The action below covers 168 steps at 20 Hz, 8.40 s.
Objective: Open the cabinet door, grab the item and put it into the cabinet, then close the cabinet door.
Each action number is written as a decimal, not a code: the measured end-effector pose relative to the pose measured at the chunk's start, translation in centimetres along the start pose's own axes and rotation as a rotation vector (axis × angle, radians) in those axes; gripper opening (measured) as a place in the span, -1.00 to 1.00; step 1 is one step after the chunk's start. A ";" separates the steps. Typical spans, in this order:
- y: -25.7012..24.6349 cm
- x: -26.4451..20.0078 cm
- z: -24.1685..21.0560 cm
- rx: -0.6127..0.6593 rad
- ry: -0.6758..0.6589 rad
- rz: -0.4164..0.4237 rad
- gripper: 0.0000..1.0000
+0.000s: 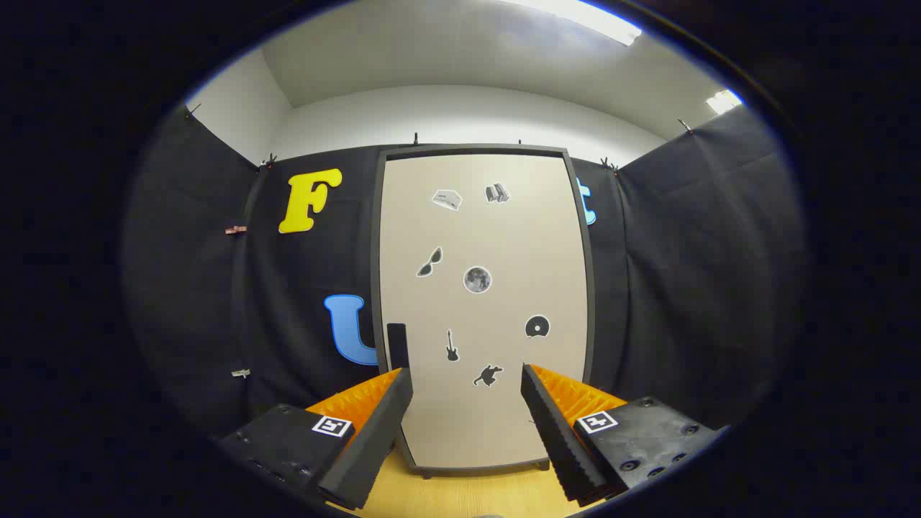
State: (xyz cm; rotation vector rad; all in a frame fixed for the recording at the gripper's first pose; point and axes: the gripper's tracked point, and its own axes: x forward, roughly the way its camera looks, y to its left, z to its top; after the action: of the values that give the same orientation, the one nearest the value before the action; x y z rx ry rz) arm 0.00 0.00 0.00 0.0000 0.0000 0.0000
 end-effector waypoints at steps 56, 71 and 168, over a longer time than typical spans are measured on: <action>9.7 17.4 -10.0 -0.004 0.098 0.043 0.95; 9.9 20.2 -11.9 -0.037 0.130 -0.035 -0.61; 9.0 7.4 -51.5 0.099 1.044 -0.069 -0.05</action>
State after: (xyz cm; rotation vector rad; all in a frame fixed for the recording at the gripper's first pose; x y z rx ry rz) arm 7.37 9.04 -51.53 0.0987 1.0444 -0.0690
